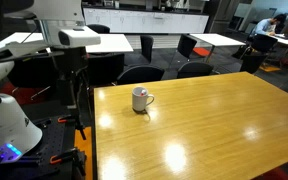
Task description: Remove the marker from the mug cup and place it on the table
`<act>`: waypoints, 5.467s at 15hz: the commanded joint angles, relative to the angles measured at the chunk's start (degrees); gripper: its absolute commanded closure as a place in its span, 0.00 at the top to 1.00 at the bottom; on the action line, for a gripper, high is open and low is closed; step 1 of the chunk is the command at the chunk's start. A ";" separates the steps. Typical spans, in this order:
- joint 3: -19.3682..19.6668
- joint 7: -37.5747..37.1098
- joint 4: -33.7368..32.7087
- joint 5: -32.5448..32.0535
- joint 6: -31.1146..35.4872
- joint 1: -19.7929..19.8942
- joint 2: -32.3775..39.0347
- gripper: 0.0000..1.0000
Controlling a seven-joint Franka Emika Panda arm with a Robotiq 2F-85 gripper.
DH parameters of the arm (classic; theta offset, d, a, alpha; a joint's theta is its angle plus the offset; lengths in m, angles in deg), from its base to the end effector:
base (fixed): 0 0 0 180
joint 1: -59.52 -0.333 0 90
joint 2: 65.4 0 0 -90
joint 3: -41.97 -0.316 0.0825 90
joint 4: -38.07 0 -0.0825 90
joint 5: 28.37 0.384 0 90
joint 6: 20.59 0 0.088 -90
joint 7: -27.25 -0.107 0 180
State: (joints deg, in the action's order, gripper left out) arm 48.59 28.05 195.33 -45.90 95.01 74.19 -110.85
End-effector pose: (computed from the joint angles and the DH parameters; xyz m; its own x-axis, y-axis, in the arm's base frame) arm 0.2894 -0.1301 0.4461 0.9793 -0.1954 0.0519 -0.2019 -0.9586 0.2007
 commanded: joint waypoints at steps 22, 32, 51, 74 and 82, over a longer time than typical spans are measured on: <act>1.91 14.55 -4.90 2.28 26.99 -11.78 11.73 1.00; 5.34 31.44 -7.28 13.17 28.65 -21.84 20.27 1.00; -0.31 32.18 -9.67 20.09 37.30 -22.96 32.99 1.00; -5.91 26.49 -12.48 21.67 48.00 -21.85 44.60 0.68; -7.73 28.54 -16.22 26.65 46.68 -20.27 48.13 0.55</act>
State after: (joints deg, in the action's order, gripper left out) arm 42.55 55.00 181.16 -21.62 141.79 52.33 -64.77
